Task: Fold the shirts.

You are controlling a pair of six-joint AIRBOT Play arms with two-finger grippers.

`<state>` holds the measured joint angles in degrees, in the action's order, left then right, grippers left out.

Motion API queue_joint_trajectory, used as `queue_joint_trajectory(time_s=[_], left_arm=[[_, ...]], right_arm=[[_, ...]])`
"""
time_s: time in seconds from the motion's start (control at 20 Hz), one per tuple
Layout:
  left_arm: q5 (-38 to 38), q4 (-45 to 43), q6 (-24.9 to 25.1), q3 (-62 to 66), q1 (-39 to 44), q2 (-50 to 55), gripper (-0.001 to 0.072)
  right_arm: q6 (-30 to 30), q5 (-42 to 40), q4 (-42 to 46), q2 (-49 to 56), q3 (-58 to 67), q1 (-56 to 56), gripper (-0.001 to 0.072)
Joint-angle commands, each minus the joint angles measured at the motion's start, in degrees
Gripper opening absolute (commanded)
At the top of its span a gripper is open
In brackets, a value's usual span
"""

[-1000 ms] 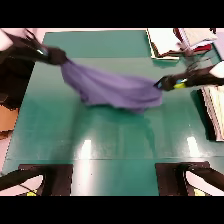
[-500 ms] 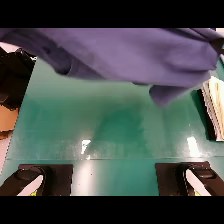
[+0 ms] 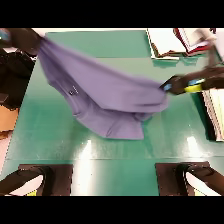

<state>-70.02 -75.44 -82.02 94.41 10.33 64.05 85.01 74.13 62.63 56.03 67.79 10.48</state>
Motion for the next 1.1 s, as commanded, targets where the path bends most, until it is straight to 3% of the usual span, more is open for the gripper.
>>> queue_joint_trajectory(time_s=[0.0,0.15,0.2,0.25,0.3,0.4,0.5,0.65,0.85,1.05], left_arm=[[-0.8,-1.5,0.0,-10.5,0.0,6.3,0.0019],[-0.7,-8.0,0.0,-14.0,0.0,8.6,0.0019],[-1.1,-9.1,0.0,-14.0,0.0,8.6,0.0019],[-0.9,-9.3,0.0,-13.9,0.0,8.6,0.002],[-0.9,-9.3,0.0,-13.9,0.0,8.6,0.002],[-0.6,-9.3,0.0,-13.9,0.0,8.6,0.002],[0.0,-9.2,0.0,-13.9,0.0,8.6,0.002],[0.6,-8.0,-0.1,-13.9,0.0,8.6,0.0019],[1.2,-6.5,-0.2,-13.9,0.0,8.6,0.002],[1.6,-6.5,-0.2,-13.9,0.0,8.6,0.002]], right_arm=[[1.1,-7.0,2.9,6.9,-7.9,7.4,0.0457],[0.9,-6.5,3.5,9.4,-5.9,5.9,0.0459],[0.9,-6.5,3.5,9.3,-5.5,4.3,0.0486],[0.9,-6.5,3.5,9.2,-5.5,2.1,0.0591],[0.9,-6.5,3.6,9.3,-5.7,-0.5,0.0609],[0.8,-7.7,3.5,9.5,-7.9,-6.5,0.0594],[0.1,-8.9,3.0,11.6,-9.4,-12.9,0.0516],[-3.3,-9.3,-2.5,17.8,-9.7,-19.3,0.051],[-6.0,-15.4,-7.7,25.6,-9.6,-18.8,0.045],[-6.1,-21.2,-7.6,29.9,-9.6,-14.1,0.0451]])
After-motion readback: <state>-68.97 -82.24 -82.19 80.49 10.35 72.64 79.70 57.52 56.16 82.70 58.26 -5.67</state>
